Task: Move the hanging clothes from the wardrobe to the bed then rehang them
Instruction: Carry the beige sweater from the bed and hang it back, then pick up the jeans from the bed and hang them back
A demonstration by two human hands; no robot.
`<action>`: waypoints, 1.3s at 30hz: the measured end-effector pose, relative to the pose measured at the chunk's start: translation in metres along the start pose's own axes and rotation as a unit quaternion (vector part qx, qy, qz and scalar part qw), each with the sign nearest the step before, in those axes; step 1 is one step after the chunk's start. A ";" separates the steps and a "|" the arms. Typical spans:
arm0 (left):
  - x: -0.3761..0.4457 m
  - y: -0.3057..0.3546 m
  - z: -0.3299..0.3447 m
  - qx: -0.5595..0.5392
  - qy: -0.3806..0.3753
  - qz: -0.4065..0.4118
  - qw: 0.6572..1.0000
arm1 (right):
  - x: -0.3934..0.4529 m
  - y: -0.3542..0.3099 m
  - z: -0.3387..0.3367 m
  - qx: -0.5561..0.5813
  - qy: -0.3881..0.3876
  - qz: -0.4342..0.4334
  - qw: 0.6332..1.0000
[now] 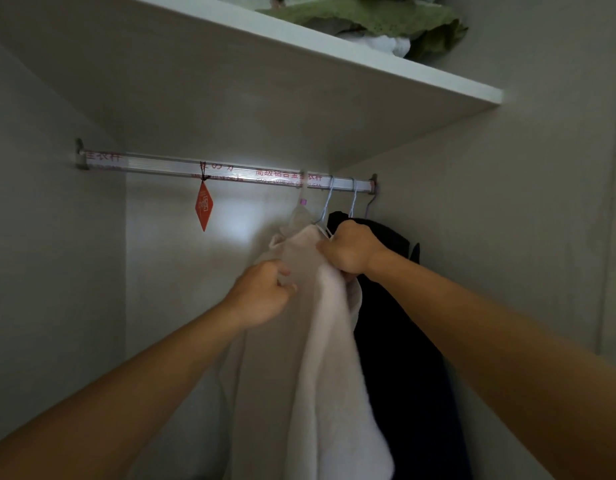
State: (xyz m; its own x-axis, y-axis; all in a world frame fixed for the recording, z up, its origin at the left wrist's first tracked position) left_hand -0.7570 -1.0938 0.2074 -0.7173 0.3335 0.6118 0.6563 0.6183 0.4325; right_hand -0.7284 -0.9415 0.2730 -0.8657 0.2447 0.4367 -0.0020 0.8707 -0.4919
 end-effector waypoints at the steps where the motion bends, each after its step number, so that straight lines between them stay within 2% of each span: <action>1: -0.002 0.002 -0.002 0.003 0.000 -0.003 1.000 | -0.005 0.004 -0.001 0.010 0.001 0.000 1.000; 4: -0.009 0.013 -0.004 0.031 -0.006 0.002 0.999 | -0.024 0.016 0.000 0.027 -0.017 0.001 1.000; 8: -0.027 0.029 -0.006 0.045 -0.011 0.007 0.999 | -0.053 0.037 -0.002 -0.007 -0.050 0.006 0.999; 15: -0.070 0.050 0.014 0.033 -0.100 0.023 0.994 | -0.144 0.061 0.009 -0.050 -0.182 -0.002 0.982; 19: -0.107 0.069 0.041 0.015 -0.167 0.066 0.984 | -0.200 0.077 0.000 -0.151 -0.172 -0.008 0.973; 25: -0.180 0.110 0.097 -0.010 -0.312 0.150 0.938 | -0.291 0.114 -0.018 -0.201 -0.187 0.067 0.959; 30: -0.241 0.190 0.127 -0.025 -0.415 0.211 0.885 | -0.371 0.150 -0.062 -0.218 -0.182 0.137 0.949; 39: -0.337 0.364 0.176 -0.053 -0.457 0.322 0.828 | -0.532 0.209 -0.170 -0.231 -0.138 0.262 0.927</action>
State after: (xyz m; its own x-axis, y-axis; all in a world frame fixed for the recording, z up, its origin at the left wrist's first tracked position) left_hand -0.3174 -0.8560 0.0422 -0.0575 0.9983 0.0031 0.9534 0.0539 0.2970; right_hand -0.1835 -0.8173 0.0657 -0.7826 0.6224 -0.0114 0.6141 0.7689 -0.1782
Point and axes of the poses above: each hand's wrist, its own x-axis towards the middle knuckle, its own z-axis out of the palm, y = z × x, the point moved 10 cm from there along x, towards the middle knuckle, and after that the axes turned 8 degrees about z, right-handed, at the moved point
